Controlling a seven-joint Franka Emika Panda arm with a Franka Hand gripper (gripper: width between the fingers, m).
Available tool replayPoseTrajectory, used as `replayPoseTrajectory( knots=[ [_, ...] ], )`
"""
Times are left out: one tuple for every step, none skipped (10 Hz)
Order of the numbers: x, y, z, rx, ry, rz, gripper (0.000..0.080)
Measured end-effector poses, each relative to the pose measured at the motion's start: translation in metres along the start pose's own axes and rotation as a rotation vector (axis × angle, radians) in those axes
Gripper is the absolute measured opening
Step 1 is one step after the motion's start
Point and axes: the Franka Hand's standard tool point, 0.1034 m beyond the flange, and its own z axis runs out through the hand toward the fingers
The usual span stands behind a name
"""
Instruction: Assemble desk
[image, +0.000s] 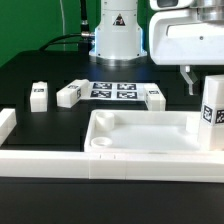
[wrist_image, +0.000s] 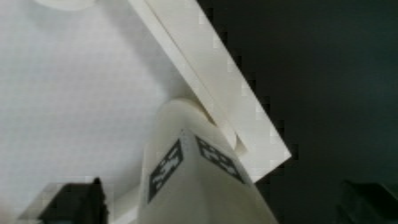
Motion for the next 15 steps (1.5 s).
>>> replayPoseTrajectory(
  knots=[
    [0.0001, 0.0002, 0.0, 0.0, 0.0, -0.043, 0.0649],
    [0.0017, 0.0031, -0.0003, -0.03, 0.009, -0.207, 0.0649],
    [0.0039, 0.004, -0.0013, -0.059, 0.022, -0.352, 0.0649],
    [0.0061, 0.0034, -0.0027, -0.075, 0.03, -0.472, 0.0649],
    [0.0073, 0.0029, -0.0033, -0.079, 0.03, -0.55, 0.0649],
    [0.008, 0.0031, -0.0036, -0.086, 0.028, -0.651, 0.0649],
    [0.0083, 0.0031, -0.0036, -0.093, 0.028, -0.738, 0.0649],
    [0.0079, 0.0024, -0.0032, -0.098, 0.027, -0.817, 0.0649],
    [0.0079, 0.0027, -0.0028, -0.099, 0.025, -0.847, 0.0649],
    [0.0078, 0.0028, -0.0027, -0.099, 0.023, -0.855, 0.0649],
    [0.0078, 0.0028, -0.0027, -0.099, 0.023, -0.855, 0.0522],
    [0.0078, 0.0027, -0.0027, -0.098, 0.023, -0.855, 0.0522],
    [0.0078, 0.0027, -0.0027, -0.098, 0.023, -0.855, 0.0329],
    [0.008, 0.0029, -0.0028, -0.098, 0.024, -0.837, 0.0329],
    [0.008, 0.0029, -0.0028, -0.098, 0.025, -0.827, 0.0288]
  ],
)
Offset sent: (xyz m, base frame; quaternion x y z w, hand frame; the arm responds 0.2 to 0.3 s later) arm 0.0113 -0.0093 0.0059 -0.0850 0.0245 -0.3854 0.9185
